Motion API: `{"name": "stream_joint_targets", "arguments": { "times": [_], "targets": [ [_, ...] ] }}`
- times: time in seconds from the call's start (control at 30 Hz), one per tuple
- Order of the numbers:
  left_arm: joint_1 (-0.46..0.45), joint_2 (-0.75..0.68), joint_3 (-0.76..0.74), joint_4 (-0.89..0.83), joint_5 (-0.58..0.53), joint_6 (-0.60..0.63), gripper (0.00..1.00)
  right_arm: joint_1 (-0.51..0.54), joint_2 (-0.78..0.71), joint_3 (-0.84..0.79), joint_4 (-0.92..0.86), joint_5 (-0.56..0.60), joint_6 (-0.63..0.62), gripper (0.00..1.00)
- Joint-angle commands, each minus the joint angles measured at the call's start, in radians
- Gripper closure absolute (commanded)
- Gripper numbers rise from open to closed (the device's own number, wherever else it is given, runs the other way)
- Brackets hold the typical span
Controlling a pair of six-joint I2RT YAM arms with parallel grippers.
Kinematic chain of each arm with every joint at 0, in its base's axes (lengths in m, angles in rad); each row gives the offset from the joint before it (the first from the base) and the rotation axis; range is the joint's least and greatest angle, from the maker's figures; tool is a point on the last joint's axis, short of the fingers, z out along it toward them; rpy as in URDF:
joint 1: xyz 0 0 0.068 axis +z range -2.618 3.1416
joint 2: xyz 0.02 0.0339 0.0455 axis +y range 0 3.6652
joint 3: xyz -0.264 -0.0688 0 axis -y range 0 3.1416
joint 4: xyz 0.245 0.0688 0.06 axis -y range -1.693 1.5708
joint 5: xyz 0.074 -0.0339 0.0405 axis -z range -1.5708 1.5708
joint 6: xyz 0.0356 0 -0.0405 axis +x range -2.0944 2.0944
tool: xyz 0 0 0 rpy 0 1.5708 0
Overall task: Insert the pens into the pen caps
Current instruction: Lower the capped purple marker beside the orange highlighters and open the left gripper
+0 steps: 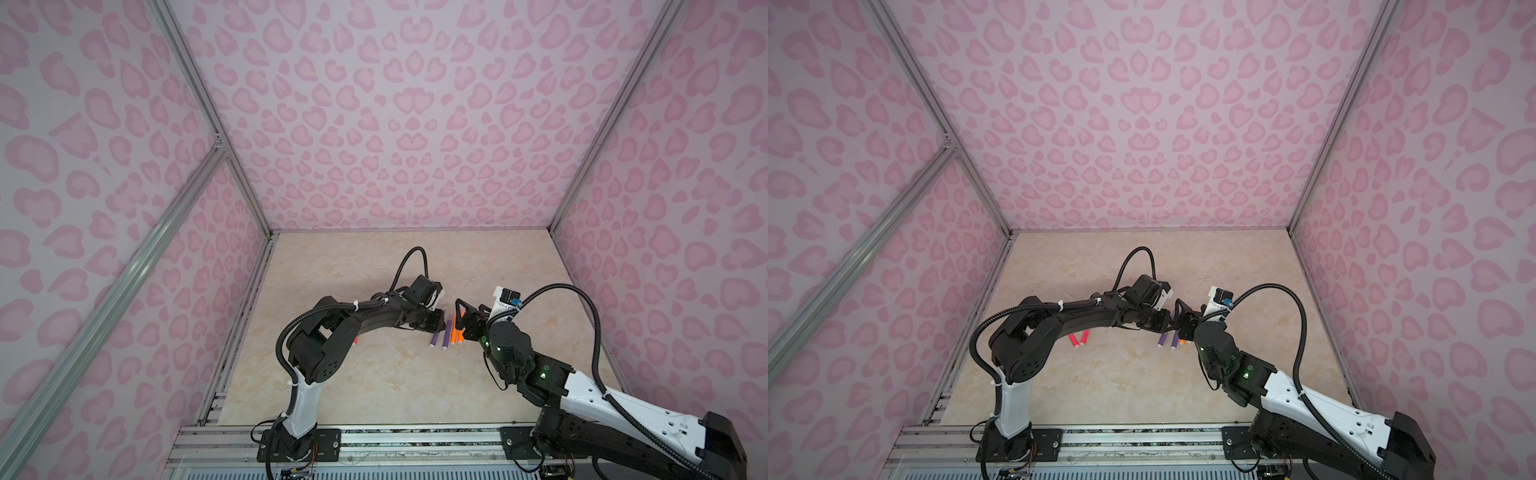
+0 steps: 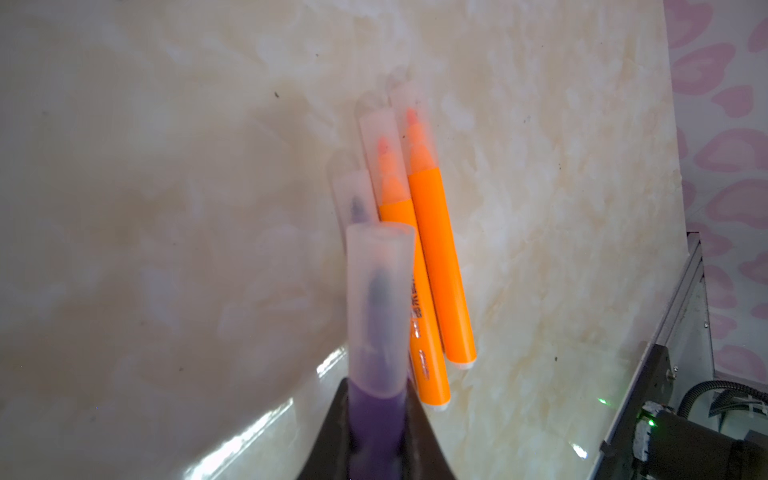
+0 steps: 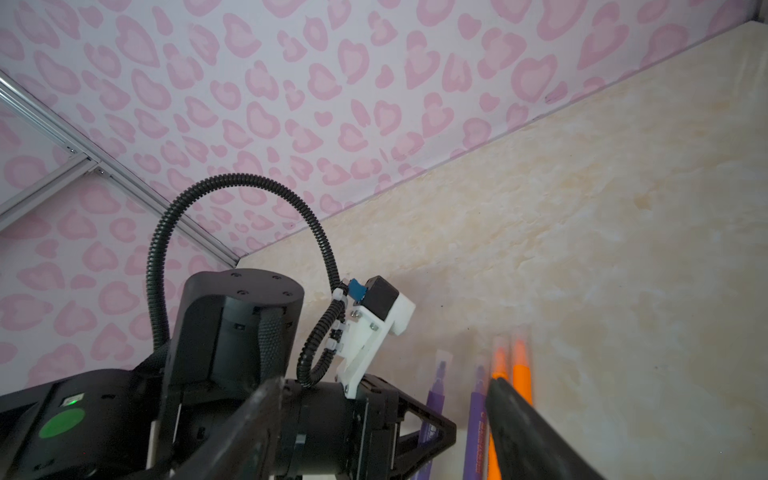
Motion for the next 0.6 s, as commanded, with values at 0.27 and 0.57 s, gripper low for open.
{"name": "stream_joint_targets", "arguments": {
  "times": [0.27, 0.57],
  "targets": [
    [0.002, 0.091, 0.077, -0.052, -0.003, 0.012, 0.97, 0.000, 0.013, 0.001, 0.022, -0.041, 0.022, 0.22],
    [0.000, 0.073, 0.054, -0.034, 0.006, 0.010, 0.68, 0.000, -0.024, -0.006, 0.007, -0.035, 0.014, 0.22]
  ]
}}
